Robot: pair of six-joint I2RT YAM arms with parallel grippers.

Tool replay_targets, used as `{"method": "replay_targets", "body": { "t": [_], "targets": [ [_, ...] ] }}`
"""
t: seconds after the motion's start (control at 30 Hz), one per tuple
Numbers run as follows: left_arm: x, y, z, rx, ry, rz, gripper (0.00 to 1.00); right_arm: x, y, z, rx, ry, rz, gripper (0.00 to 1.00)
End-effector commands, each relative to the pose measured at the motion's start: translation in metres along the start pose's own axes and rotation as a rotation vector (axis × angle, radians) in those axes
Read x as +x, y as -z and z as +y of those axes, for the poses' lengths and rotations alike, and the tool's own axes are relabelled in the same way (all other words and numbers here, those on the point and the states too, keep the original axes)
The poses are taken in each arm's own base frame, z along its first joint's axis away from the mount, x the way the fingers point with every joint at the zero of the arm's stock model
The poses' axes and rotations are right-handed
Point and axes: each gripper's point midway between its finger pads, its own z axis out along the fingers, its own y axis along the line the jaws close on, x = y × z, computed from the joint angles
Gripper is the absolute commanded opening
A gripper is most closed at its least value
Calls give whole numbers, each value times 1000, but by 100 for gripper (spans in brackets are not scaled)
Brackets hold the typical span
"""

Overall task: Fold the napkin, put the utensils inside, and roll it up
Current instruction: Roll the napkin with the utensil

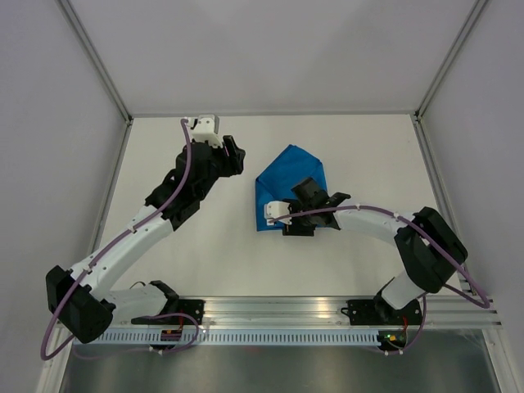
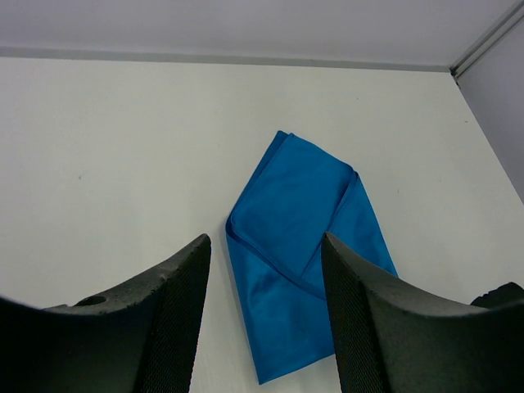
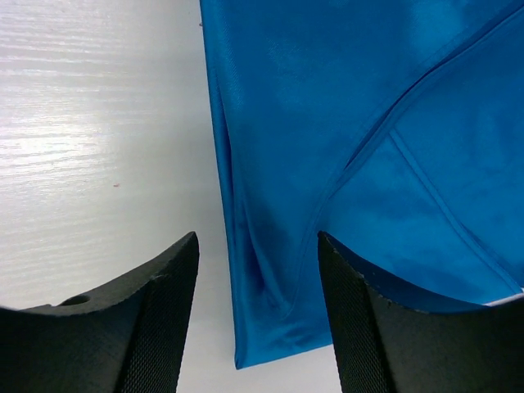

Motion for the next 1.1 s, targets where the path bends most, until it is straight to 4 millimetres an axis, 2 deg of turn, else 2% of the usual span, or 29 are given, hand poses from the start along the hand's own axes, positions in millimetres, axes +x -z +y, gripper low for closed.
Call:
{"method": "replay_targets", "body": {
  "t": [0.0,0.27,0.4,0.63,0.93,1.07],
  "targets": [
    [-14,0,-4,13,-11,-19,62,3,-17,-1,-3,40,1,65],
    [-7,-3,-2,14,-43,0,62,8,-29,3,-29,44,17,61],
    [-5,-5,-1,17,-58,6,62,14,-32,8,-64,40,34,55],
    [-2,-5,-8,59,-84,25,62,28,-30,18,-133,33,68,49],
    [10,-10,-21,136,-109,67,62,44,-36,34,-202,15,115,43],
    [12,-11,-26,166,-120,70,62,48,-39,38,-218,-6,124,37]
  ]
}}
